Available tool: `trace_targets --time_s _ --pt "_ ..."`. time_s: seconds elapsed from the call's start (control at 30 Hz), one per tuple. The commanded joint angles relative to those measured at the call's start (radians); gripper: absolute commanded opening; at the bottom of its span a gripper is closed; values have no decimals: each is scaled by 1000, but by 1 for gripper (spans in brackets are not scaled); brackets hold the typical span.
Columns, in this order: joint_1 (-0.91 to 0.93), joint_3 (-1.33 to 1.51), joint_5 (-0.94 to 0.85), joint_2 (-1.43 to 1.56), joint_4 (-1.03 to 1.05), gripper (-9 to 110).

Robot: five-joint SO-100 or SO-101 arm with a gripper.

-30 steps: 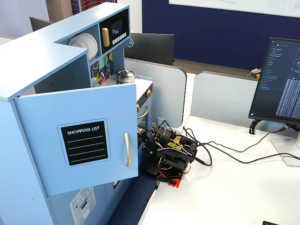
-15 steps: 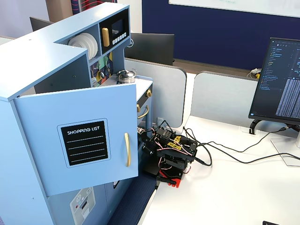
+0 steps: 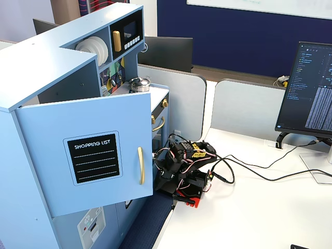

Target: Close the left cabinet door

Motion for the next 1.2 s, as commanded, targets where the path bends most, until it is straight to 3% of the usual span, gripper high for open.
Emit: trace_targets --time_s 0.0,0.23,0.5,1.17 --pt "-225 -183 -32 -28 -74 0" --pt "-522 -304 -149 -89 -362 0" --pt "-776 -471 -149 -255 -658 0" --pt "-896 -881 -270 -893 -999 0"
